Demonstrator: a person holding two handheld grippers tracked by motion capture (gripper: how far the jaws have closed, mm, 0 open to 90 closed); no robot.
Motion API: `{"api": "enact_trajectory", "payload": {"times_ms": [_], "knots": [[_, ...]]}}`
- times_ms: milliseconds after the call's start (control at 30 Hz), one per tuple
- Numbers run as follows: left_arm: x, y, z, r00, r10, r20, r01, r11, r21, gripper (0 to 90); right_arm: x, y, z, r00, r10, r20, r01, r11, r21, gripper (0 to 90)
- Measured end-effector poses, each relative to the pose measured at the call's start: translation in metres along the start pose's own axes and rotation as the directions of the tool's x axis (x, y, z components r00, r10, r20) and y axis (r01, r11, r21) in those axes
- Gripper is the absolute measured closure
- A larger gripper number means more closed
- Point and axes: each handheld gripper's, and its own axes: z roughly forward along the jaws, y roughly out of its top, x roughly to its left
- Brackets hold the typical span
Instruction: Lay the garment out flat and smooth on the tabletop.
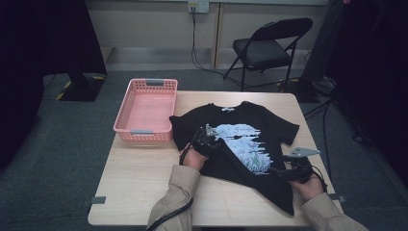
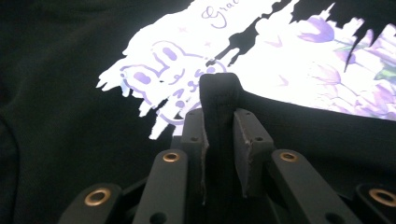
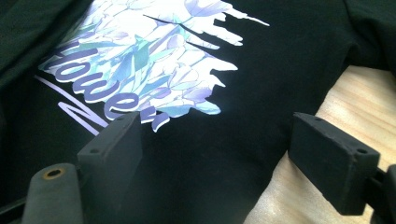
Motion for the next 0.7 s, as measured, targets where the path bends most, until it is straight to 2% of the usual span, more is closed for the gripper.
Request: {"api": "enact_trajectory", "payload": {"times_ms": [133, 367, 500, 700], "knots": [[0.001, -0.001, -0.005, 0.9998, -0.009, 0.016, 0.009, 0.9999, -0.011, 82.8, 0.000, 0.000, 0.000, 1.0000, 0.000, 0.000, 0.000, 1.000, 0.000, 17.4], [-0.007, 0.002, -0.019, 0.9986, 0.016, 0.051, -0.014, 0.9991, -0.040, 83.7, 0.000, 0.000, 0.000, 1.0000, 0.000, 0.000, 0.000, 1.000, 0.000, 17.4], [-0.010, 0.001, -0.023, 0.9970, 0.008, 0.077, -0.004, 0.9988, -0.048, 83.9, 0.000, 0.000, 0.000, 1.0000, -0.001, 0.000, 0.001, 1.000, 0.000, 17.4], [-0.014, -0.004, -0.030, 0.9956, 0.017, 0.092, -0.013, 0.9992, -0.039, 84.0, 0.000, 0.000, 0.000, 1.0000, 0.000, 0.001, 0.000, 1.000, 0.000, 17.4]]}}
